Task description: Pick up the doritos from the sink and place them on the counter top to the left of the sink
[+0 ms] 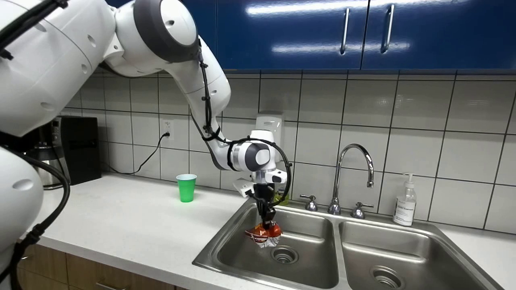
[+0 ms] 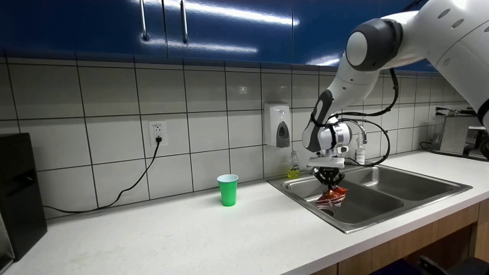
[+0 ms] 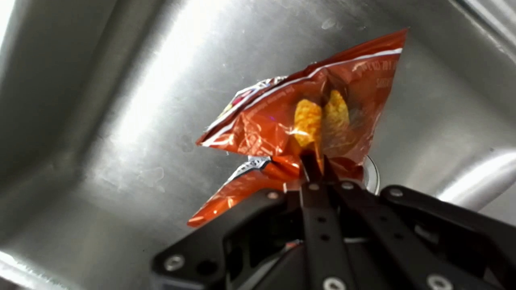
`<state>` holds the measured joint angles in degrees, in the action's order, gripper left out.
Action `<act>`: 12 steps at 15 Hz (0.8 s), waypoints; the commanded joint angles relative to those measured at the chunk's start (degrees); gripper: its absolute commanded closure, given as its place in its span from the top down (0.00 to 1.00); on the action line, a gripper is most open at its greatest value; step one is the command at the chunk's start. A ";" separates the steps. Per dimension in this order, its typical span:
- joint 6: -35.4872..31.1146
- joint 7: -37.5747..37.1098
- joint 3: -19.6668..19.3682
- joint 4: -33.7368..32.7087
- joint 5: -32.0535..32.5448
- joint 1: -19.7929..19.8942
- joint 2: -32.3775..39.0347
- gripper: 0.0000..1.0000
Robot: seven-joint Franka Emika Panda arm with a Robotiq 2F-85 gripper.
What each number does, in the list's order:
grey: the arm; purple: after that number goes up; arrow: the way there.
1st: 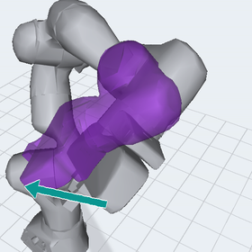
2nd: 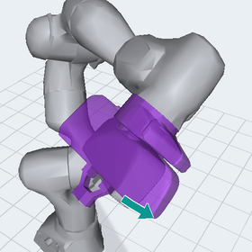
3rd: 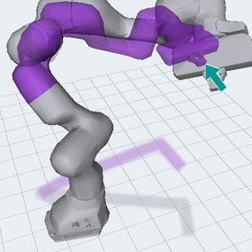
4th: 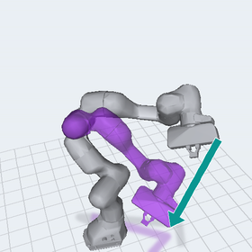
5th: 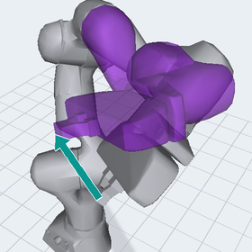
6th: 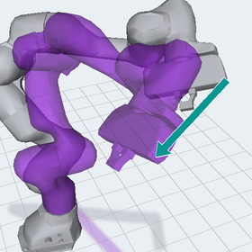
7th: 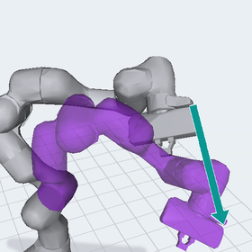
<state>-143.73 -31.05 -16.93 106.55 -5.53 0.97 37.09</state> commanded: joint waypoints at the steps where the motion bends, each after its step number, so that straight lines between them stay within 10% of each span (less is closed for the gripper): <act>1: 0.70 -0.72 -1.68 7.54 2.95 -1.69 -10.90 0.00; 12: 11.76 16.70 4.03 21.31 9.80 1.05 -32.73 0.00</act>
<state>-135.79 -20.58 -16.11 123.50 3.19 0.04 10.06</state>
